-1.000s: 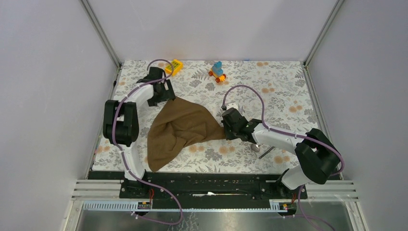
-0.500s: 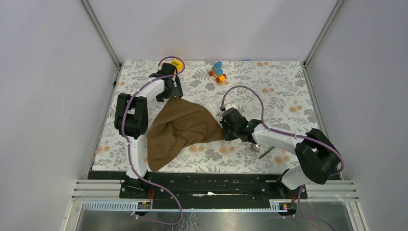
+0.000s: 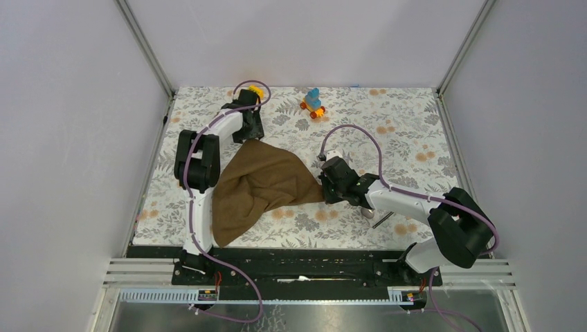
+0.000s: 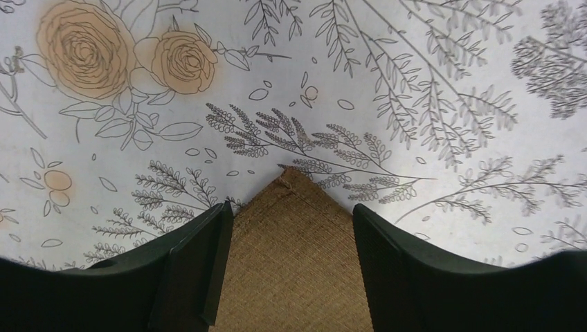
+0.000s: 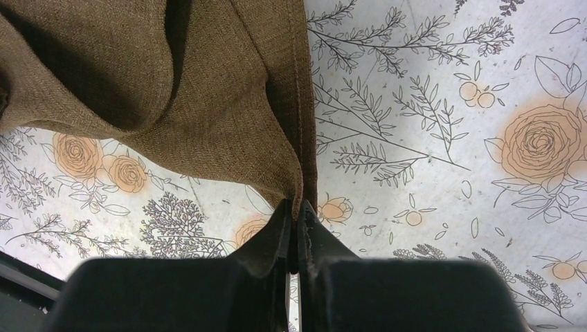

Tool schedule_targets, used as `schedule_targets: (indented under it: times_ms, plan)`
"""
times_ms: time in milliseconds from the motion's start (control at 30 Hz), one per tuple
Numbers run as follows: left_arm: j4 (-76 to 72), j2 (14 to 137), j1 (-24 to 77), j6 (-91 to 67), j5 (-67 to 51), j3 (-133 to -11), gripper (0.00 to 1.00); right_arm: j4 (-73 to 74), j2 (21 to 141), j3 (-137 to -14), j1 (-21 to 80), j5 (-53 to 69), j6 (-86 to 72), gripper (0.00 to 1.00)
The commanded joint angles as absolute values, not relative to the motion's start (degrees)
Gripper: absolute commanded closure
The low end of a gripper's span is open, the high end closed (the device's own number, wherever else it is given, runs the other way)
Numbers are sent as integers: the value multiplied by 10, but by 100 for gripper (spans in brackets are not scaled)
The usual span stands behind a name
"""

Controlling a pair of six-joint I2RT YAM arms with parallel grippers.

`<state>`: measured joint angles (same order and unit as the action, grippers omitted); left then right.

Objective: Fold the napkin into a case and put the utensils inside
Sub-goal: Pick up the crumpled napkin from the center of the board.

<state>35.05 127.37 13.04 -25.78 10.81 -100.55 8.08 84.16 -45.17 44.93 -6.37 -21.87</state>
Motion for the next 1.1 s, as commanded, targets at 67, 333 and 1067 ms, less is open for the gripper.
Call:
schedule_targets:
  times_ms: [67, 333, 1067]
  plan:
    - [358, 1286, 130, -260, 131, -1025, 32, 79, 834, -464, 447, -65, -217, 100]
    - [371, 1307, 131, -265, 136, -1024, 42, 80, 833, -463, 447, -64, -218, 100]
    - [391, 1053, 81, -252, 50, -1148, 100, 215, 840, -721, 332, -211, -120, 100]
